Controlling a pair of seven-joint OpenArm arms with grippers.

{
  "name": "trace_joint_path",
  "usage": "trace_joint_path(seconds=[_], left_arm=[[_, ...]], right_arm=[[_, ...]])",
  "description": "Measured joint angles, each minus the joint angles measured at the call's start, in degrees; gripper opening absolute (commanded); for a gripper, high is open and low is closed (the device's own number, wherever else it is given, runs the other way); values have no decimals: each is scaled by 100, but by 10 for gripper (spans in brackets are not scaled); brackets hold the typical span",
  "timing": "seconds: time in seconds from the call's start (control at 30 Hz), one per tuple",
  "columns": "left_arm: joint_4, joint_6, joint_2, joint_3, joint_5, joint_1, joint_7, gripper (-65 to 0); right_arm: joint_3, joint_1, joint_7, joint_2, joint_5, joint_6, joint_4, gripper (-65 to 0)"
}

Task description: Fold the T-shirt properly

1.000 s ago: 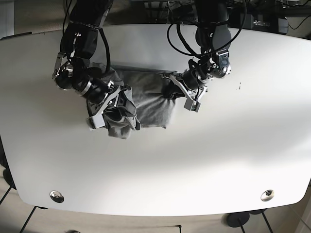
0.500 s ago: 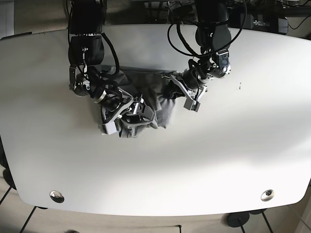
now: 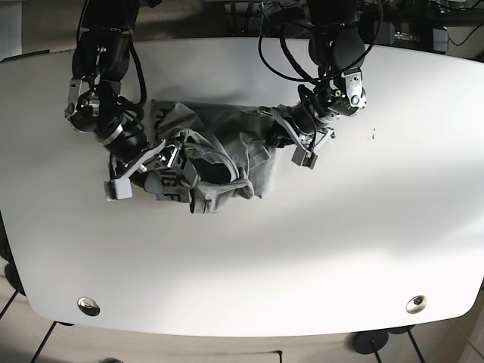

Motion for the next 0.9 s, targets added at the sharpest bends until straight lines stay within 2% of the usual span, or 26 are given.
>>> trace_joint_path(seconds=[0.07, 0.1, 0.23, 0.3, 0.4, 0.5, 0.57, 0.7, 0.9], left_arm=[[267, 7, -107, 24, -55, 50, -20, -594], [376, 9, -192, 9, -61, 111, -50, -594], [374, 24, -249, -13, -4, 177, 9, -594], [376, 20, -317, -4, -26, 208, -9, -596], [498, 7, -376, -221, -13, 289, 35, -597], [1029, 9, -393, -671, -11, 254, -15, -596], [1259, 9, -603, -732, -22, 256, -7, -596], [1480, 7, -962, -767, -24, 256, -7, -596], [1484, 7, -1040, -765, -26, 317, -7, -597]], right_arm=[[389, -85, -66, 31, 15, 363, -74, -132], [420, -142, -157, 131, 0, 450, -168, -132], [229, -492, -450, 59, -4, 487, -236, -133], [-251, -573, -459, 26, -87, 479, -238, -133], [-1349, -509, -435, -81, -35, 463, -240, -133], [-1945, -424, -461, -313, -22, 474, -184, -133], [-2201, -321, -450, -334, 0, 461, -50, -133], [-2142, -330, -452, -304, -11, 485, 109, -133], [-955, -59, -417, -144, -39, 479, -52, -133]])
